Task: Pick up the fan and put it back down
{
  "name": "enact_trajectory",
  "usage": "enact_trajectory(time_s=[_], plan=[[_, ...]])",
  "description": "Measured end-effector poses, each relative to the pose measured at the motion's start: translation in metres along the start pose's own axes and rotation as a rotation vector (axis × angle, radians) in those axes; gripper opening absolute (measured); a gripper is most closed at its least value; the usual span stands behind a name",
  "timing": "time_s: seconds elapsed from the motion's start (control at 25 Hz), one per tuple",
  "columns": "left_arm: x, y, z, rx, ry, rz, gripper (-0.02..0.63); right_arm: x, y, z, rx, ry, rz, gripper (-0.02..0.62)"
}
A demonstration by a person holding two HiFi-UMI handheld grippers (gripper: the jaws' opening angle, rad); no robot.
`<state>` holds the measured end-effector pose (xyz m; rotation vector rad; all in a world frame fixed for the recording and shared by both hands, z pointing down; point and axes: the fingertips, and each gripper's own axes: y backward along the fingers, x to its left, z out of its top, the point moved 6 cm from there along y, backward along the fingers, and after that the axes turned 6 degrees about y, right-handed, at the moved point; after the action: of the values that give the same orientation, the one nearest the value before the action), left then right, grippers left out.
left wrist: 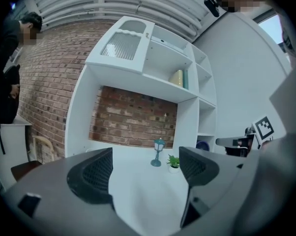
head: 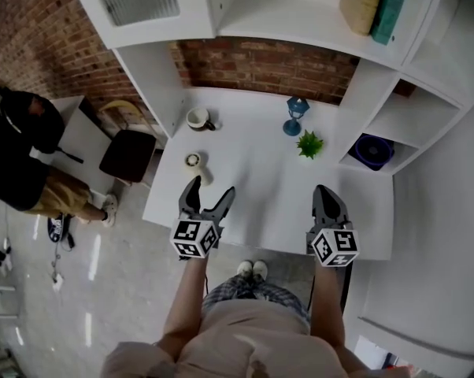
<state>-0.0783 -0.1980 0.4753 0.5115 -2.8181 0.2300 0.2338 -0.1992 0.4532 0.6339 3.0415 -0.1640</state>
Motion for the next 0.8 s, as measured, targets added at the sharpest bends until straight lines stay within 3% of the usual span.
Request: enact_trajectory(time_s=[0.48,0.8], plan=[[0.078,-0.025,-0.002,0.047,0.016,0.170,0.400,0.070,-0.125,0.008,0.021,0.067,0.240,0.015],[0.136,-0.059,-0.031,0.112,0.117,0.282,0.400,0.121,-0.222,-0.011,0.067,0.112,0.415,0.015]])
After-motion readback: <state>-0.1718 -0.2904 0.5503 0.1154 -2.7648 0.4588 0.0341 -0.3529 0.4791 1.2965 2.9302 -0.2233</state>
